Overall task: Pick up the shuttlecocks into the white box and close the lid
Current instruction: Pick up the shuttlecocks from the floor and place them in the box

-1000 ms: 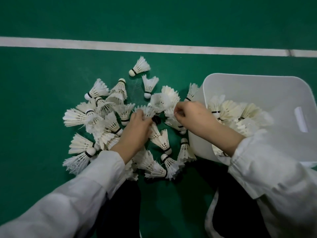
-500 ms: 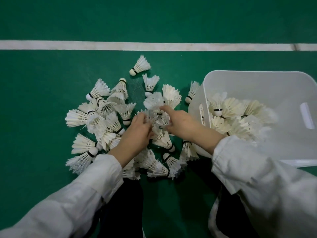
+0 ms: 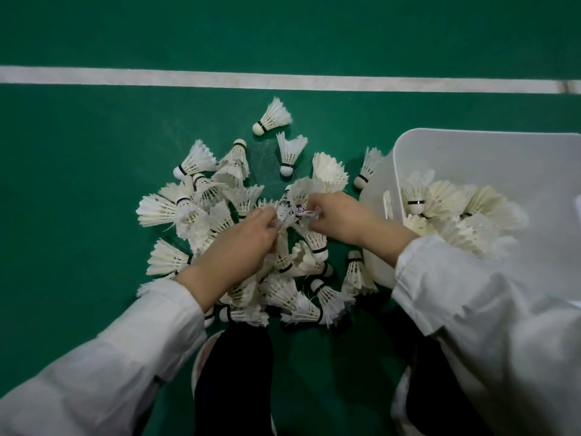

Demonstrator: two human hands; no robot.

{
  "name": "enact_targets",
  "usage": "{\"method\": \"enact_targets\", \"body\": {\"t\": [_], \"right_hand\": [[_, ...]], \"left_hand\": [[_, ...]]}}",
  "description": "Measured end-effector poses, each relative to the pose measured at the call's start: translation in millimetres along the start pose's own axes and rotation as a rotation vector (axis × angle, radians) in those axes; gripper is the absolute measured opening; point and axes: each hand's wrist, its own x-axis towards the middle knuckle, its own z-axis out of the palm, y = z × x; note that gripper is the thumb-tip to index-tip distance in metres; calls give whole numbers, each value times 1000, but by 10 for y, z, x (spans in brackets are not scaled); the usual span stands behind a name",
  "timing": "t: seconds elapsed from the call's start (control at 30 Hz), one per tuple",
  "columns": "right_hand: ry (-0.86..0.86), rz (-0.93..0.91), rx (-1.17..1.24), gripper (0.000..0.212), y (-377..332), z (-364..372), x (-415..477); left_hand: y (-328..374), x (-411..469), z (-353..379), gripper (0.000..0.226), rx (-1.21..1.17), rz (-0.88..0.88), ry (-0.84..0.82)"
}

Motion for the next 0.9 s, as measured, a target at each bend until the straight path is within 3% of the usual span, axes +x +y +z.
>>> {"method": "enact_targets", "body": {"t": [0.1,0.3,0.43,0.63,0.8,0.9], "right_hand": [[99,-50,20,10,-1,-54,-57],[276,-124,57,15,34,-441,-394],[303,-100,296,15,166,-750,-666],[343,-9,541,19,653,-1227,-1175],[579,110,683,17,1232,-1395,-1684],[680,222,581,14,1650,-1339,-1975]], "left_hand": [[-95,-20,-3,8,-14,-87,22],[-202,-66,-91,11,-66,-202,91],[-93,-32,-376,18,-149,-181,203],[312,167,-1051,23,-153,-53,260],[923,550,-1478,27,-57,121,223],[1362,793,-1589,28,37,247,147]]}}
